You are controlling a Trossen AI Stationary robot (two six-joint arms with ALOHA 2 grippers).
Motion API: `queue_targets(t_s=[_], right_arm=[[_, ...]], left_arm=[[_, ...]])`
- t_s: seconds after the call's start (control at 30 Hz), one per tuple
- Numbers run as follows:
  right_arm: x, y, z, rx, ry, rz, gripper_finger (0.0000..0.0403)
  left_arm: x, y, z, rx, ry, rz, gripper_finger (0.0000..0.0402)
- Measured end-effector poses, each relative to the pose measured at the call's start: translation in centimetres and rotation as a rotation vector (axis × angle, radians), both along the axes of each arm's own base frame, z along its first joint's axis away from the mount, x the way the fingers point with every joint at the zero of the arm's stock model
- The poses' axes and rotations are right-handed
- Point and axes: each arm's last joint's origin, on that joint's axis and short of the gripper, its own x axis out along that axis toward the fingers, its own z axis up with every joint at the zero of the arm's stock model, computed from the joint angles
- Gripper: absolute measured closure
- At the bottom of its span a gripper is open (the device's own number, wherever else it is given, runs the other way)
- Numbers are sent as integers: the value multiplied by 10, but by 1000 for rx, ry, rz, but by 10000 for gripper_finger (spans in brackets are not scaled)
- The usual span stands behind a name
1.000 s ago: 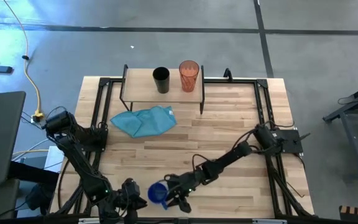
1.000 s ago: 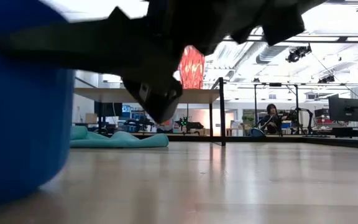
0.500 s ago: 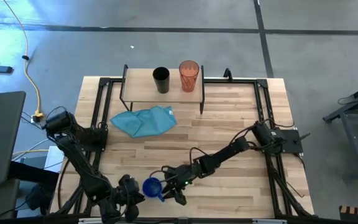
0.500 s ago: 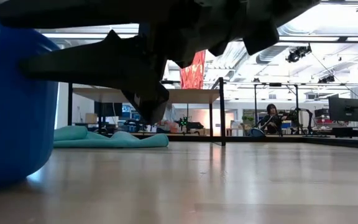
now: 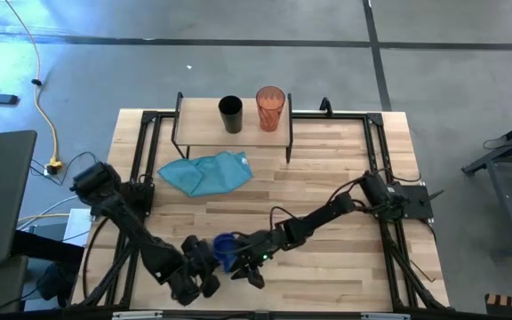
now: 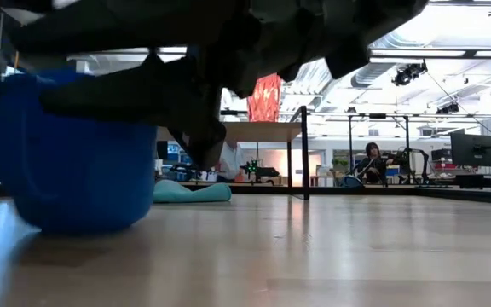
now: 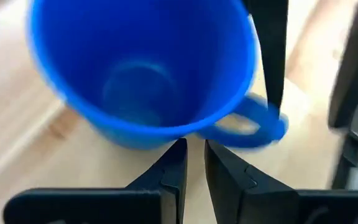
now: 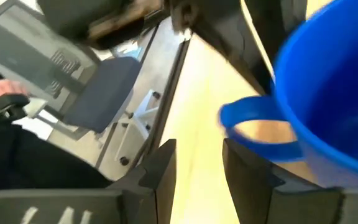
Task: Stack small to large cups/mugs on shelf
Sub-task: Put the blue cup on the shelf
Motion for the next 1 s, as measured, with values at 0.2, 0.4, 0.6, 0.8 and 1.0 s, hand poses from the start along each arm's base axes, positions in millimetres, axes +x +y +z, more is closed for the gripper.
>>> queue_targets(t_s=[0.2,0.4,0.6,0.8,1.0], right_arm=[[8,-21,0,-5,3,-52,281],[12,-39,-2,-22,20,-81,281],[12,-42,5,20,14,-14,281],[8,-39,24,39,-23,91,281],[-3,-41,59,-81,-97,118,281]], left_arm=[[13,21,-1,56,33,29,355],[12,35,-1,109,102,58,355],[6,32,0,59,150,47,355],[-10,16,13,15,86,50,355],[-26,6,20,-3,-12,149,355]])
